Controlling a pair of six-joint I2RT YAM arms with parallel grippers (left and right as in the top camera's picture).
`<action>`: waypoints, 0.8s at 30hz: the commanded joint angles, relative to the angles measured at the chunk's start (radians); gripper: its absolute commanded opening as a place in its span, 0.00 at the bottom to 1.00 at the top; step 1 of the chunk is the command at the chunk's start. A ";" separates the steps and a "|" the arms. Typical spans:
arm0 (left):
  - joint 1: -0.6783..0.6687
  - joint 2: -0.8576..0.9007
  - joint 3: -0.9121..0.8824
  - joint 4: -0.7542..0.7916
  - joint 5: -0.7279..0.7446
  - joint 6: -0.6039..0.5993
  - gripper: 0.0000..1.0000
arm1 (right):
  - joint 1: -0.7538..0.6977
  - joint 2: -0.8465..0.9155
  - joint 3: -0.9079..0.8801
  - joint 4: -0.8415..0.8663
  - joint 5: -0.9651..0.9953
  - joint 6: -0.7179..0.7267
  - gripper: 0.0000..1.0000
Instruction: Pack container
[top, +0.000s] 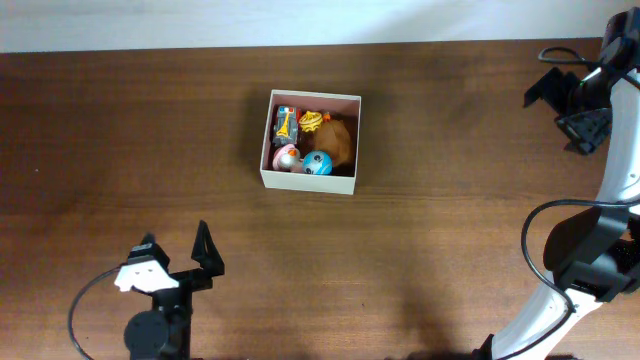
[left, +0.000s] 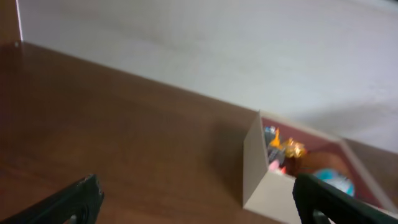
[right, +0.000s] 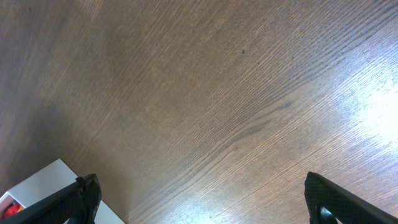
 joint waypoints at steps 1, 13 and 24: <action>0.006 -0.011 -0.054 0.000 0.006 0.020 1.00 | 0.005 -0.009 -0.004 0.000 0.010 0.001 0.99; 0.006 -0.011 -0.058 0.005 0.044 0.143 1.00 | 0.005 -0.009 -0.004 0.000 0.011 0.001 0.99; 0.006 -0.010 -0.058 0.005 0.044 0.143 1.00 | 0.005 -0.009 -0.004 0.000 0.010 0.001 0.98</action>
